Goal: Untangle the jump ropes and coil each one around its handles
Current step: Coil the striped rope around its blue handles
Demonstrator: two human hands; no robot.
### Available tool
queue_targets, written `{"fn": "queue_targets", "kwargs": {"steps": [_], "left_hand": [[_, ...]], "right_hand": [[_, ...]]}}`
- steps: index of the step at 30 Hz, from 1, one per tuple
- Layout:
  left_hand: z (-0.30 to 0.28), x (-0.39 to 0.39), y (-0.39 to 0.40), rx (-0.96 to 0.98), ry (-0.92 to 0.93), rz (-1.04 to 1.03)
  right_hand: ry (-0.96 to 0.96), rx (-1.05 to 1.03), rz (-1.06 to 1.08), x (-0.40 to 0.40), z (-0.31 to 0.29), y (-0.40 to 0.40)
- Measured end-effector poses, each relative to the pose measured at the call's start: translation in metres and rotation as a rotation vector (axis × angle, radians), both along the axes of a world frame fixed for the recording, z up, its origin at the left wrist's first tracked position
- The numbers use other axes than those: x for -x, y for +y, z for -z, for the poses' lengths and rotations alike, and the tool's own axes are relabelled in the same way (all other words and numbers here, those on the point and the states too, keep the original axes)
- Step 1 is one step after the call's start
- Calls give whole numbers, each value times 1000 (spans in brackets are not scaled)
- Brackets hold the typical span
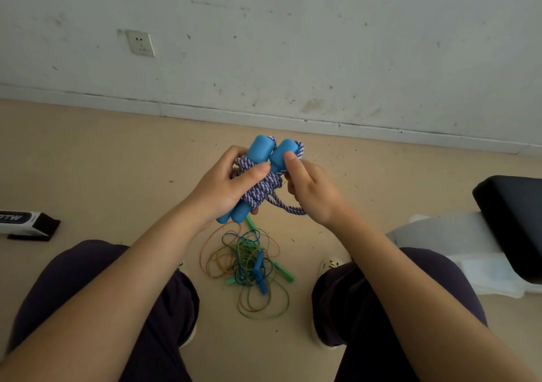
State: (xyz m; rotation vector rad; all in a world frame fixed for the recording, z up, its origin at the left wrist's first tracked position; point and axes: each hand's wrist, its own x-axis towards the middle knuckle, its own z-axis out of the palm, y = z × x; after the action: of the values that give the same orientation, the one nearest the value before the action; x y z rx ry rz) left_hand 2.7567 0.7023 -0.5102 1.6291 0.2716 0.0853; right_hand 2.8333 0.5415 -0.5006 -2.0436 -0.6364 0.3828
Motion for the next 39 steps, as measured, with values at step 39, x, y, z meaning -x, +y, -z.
{"fn": "queue_targets", "kwargs": {"steps": [39], "left_hand": [[9,-1,-1,-38,17,-105]], "right_hand": [[439,-579,182,-5,3,-1]]}}
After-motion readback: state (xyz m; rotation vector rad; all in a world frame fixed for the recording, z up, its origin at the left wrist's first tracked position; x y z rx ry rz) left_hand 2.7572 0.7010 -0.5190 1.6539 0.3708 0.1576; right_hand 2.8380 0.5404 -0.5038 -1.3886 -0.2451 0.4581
